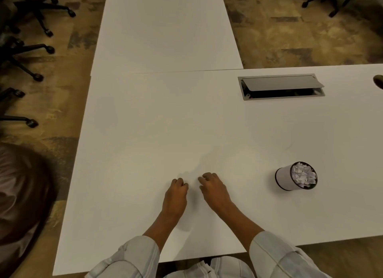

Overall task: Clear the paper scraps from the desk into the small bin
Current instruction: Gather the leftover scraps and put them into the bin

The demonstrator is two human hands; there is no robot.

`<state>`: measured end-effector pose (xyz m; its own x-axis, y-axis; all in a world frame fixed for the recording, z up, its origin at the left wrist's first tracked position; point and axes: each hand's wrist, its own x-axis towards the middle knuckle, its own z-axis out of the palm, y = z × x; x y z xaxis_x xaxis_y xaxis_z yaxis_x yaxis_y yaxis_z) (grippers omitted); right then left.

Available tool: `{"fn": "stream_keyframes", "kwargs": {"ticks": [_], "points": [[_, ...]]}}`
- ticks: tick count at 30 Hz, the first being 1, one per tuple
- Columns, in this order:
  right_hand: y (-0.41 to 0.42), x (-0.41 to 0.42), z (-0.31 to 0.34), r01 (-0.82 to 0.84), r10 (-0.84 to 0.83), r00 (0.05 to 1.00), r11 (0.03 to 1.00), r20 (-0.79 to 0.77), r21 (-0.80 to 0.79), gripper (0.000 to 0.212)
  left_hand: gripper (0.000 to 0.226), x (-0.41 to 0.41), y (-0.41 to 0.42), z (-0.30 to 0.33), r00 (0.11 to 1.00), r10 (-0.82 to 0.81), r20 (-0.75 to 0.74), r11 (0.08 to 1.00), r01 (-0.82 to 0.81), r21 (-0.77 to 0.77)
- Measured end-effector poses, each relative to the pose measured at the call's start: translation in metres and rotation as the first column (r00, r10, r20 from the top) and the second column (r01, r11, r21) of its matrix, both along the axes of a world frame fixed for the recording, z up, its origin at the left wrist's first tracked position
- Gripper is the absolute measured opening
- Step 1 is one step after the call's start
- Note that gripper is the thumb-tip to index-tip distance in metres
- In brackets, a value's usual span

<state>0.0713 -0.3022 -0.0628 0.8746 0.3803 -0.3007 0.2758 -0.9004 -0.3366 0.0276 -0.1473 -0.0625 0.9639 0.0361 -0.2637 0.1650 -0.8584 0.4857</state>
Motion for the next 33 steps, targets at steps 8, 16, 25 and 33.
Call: {"fn": "stream_keyframes", "kwargs": {"ticks": [8, 16, 25, 33], "points": [[-0.009, -0.024, -0.007, -0.05, 0.05, 0.999, 0.994, 0.006, -0.095, 0.027, 0.032, -0.003, 0.002, 0.008, 0.966, -0.257, 0.015, 0.947, 0.249, 0.203], [-0.057, -0.027, 0.011, 0.481, -0.451, 0.877, 0.816, -0.166, 0.322, 0.015, 0.02, -0.001, 0.014, 0.004, 0.963, 0.27, 0.006, 0.949, -0.265, -0.169], [-0.138, -0.001, 0.073, 0.708, -0.76, 0.6, 0.359, -0.25, 0.608, 0.025, 0.039, 0.09, 0.019, 0.069, 0.876, 0.433, -0.212, 0.648, -0.466, -0.603], [-0.237, 0.022, 0.121, 0.777, -0.941, 0.314, 0.178, -0.127, 0.603, 0.022, 0.04, 0.159, -0.117, 0.13, 0.998, 0.038, -0.04, 0.765, -0.055, -0.642]]}}
